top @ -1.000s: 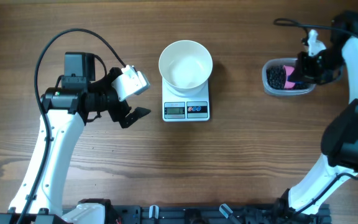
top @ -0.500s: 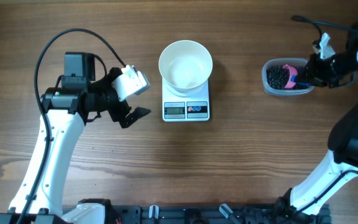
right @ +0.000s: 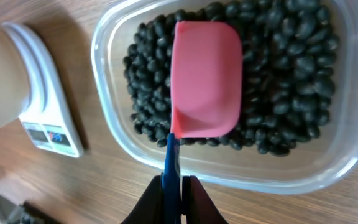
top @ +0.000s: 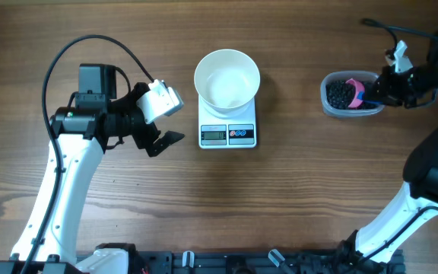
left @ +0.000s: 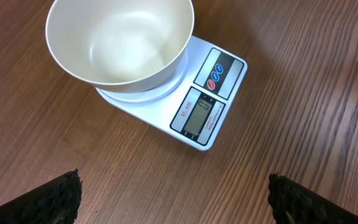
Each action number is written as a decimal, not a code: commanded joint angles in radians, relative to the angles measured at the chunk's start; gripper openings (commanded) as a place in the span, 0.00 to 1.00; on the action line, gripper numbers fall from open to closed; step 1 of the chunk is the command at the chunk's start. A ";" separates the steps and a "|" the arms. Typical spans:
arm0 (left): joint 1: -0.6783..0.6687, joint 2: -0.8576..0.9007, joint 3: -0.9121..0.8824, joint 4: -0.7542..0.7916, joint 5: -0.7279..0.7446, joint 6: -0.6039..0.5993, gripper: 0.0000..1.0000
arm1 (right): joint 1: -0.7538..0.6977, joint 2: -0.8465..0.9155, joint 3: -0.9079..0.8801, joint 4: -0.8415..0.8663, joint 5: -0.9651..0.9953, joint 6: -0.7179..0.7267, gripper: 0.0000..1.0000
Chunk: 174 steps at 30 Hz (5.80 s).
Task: Scoop item into bowl and weigh 150g on scale
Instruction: 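Drag the scoop through the beans and tilt it up to fill, then carry the filled scoop left over the white bowl and tip beans in, then return the empty scoop right and dip it into the bean tub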
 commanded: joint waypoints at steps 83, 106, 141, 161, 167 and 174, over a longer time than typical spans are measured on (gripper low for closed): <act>0.005 0.007 -0.002 0.002 0.004 0.021 1.00 | 0.454 0.083 0.366 0.012 -0.351 0.245 0.04; 0.005 0.007 -0.002 0.002 0.004 0.021 1.00 | 0.896 0.035 0.439 0.082 0.641 0.249 0.04; 0.005 0.007 -0.002 0.002 0.004 0.021 1.00 | 0.632 -0.142 0.439 0.077 0.256 0.235 0.04; 0.005 0.007 -0.002 0.002 0.004 0.021 1.00 | 0.230 -0.211 0.241 -0.085 0.527 0.205 0.04; 0.005 0.007 -0.002 0.002 0.004 0.021 1.00 | 0.281 -0.208 0.088 -0.020 0.638 0.226 0.05; 0.005 0.007 -0.002 0.002 0.005 0.021 1.00 | 0.349 -0.203 -0.046 0.049 0.863 0.280 0.04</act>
